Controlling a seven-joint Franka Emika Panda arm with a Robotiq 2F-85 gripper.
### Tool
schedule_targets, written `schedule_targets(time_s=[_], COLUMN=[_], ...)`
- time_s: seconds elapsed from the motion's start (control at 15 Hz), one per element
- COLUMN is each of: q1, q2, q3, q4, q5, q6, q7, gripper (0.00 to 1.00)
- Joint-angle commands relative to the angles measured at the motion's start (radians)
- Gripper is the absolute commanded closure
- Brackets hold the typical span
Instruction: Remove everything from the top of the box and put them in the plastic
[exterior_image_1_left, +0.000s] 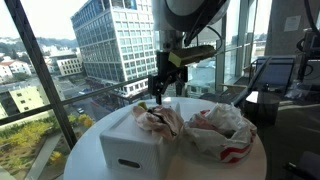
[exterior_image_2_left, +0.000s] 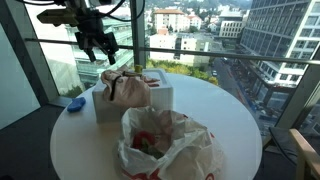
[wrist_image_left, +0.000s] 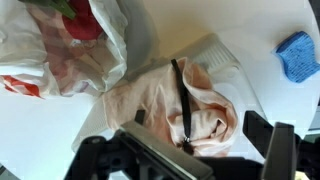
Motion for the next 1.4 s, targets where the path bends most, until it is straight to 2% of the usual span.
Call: schedule_targets(time_s=[0.0, 0.07, 0.27, 0.4, 0.6, 0.8, 1.07, 1.33], q1=[0.014, 0.020, 0.025, 0.024, 0.033, 0.044, 0.081, 0.117], q2=[0.123, 0.065, 0.118, 0.112, 0.156, 0.238, 0.358, 0.467], q3=[-0.010, -0.020, -0.027, -0.031, -0.038, -0.058, -0.125, -0.192], q4=[0.149, 0.057, 0.118, 0.090, 0.109, 0.175, 0.290, 0.411], q5=[-0.057, -0.034, -0.039, -0.022, -0.074, -0.162, -0.288, -0.286], q6=[-0.011, 0.012, 0.009, 0.029, 0.073, 0.131, 0.125, 0.104], q7=[0.074, 0.040, 0.048, 0.056, 0.189, 0.356, 0.555, 0.663], gripper=[0.00, 0.00, 0.00, 0.00, 0.00, 0.00, 0.00, 0.00])
